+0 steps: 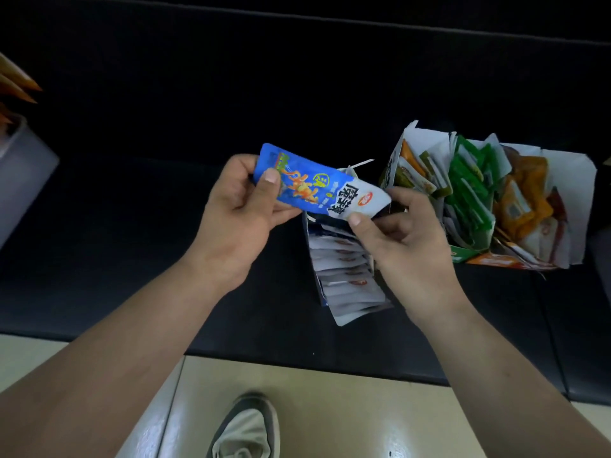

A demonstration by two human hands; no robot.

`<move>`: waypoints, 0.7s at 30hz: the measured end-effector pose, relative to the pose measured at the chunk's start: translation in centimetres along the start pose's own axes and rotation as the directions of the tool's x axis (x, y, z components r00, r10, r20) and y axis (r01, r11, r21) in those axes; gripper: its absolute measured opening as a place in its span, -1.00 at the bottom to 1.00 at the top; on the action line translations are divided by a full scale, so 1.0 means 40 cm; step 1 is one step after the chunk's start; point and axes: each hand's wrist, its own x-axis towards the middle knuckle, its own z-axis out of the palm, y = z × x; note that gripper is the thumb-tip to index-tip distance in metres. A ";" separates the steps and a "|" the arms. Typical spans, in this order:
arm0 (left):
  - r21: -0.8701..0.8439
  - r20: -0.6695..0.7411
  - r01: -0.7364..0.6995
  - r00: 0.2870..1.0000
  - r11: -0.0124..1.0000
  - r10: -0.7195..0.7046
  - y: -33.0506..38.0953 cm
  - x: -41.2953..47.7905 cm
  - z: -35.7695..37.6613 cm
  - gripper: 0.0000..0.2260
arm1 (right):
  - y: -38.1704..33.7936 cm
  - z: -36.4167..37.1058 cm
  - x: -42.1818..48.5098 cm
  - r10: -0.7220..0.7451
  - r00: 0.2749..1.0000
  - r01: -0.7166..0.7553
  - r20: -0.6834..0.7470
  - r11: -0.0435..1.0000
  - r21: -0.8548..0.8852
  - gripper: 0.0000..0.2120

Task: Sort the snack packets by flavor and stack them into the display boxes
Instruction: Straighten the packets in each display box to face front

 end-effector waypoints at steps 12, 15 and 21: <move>0.501 0.200 -0.052 0.978 0.864 -0.058 -0.053 -0.053 0.026 -0.49 | -0.077 -0.080 0.010 -0.345 0.923 0.375 -0.172 0.906 0.196 -0.87; 0.529 0.143 -0.049 0.989 0.847 -0.032 -0.070 -0.080 0.031 -0.55 | -0.108 -0.094 0.000 -0.403 0.912 0.409 -0.080 0.907 0.102 -0.83; 0.443 0.107 -0.035 0.994 0.896 -0.015 -0.082 -0.093 0.036 -0.71 | -0.044 -0.052 -0.004 -0.344 0.931 0.349 0.118 0.937 -0.020 -0.89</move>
